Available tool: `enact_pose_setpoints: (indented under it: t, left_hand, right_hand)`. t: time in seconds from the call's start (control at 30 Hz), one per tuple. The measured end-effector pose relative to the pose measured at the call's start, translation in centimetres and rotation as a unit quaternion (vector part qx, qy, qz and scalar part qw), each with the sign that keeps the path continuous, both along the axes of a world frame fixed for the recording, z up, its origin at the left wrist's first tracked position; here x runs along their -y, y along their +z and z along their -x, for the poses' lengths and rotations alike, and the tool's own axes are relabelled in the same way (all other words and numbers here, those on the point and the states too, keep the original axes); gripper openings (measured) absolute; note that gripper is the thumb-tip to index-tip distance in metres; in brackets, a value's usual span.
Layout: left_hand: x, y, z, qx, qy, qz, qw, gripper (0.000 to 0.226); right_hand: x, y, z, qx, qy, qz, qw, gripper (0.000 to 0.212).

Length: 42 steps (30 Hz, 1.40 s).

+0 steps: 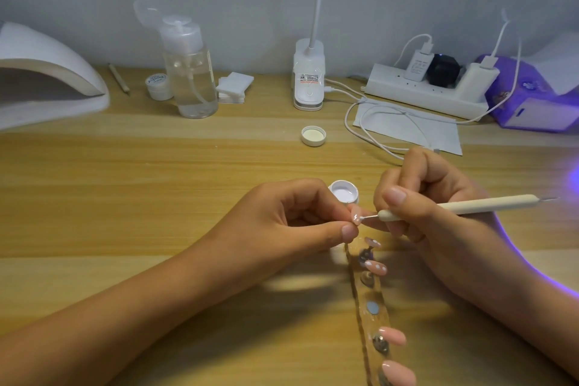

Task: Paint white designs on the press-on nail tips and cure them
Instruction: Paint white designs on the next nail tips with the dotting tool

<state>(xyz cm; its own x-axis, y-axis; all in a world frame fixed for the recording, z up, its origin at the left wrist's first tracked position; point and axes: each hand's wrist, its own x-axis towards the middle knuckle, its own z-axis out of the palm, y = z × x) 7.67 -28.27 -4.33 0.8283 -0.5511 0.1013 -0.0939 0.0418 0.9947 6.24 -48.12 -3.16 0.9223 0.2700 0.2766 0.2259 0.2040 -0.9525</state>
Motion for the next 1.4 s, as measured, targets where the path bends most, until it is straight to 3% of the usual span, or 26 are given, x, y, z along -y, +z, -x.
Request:
enact_pose_setpoints:
  t: [0.23,0.5,1.4]
  left_hand:
    - [-0.06,0.26,0.11,-0.009,0.01,-0.008,1.0,0.009]
    - [0.14,0.7,0.34,-0.023,0.013,0.003,1.0,0.009]
    - [0.19,0.8,0.24,-0.008,0.013,-0.004,1.0,0.005]
  right_hand:
    - [0.08,0.0,-0.02,-0.017,0.016,-0.037,0.999,0.011]
    - [-0.02,0.14,-0.07,-0.035,0.006,-0.043,0.998,0.034]
    - [-0.25,0.13,-0.15,-0.012,0.016,-0.008,1.0,0.032]
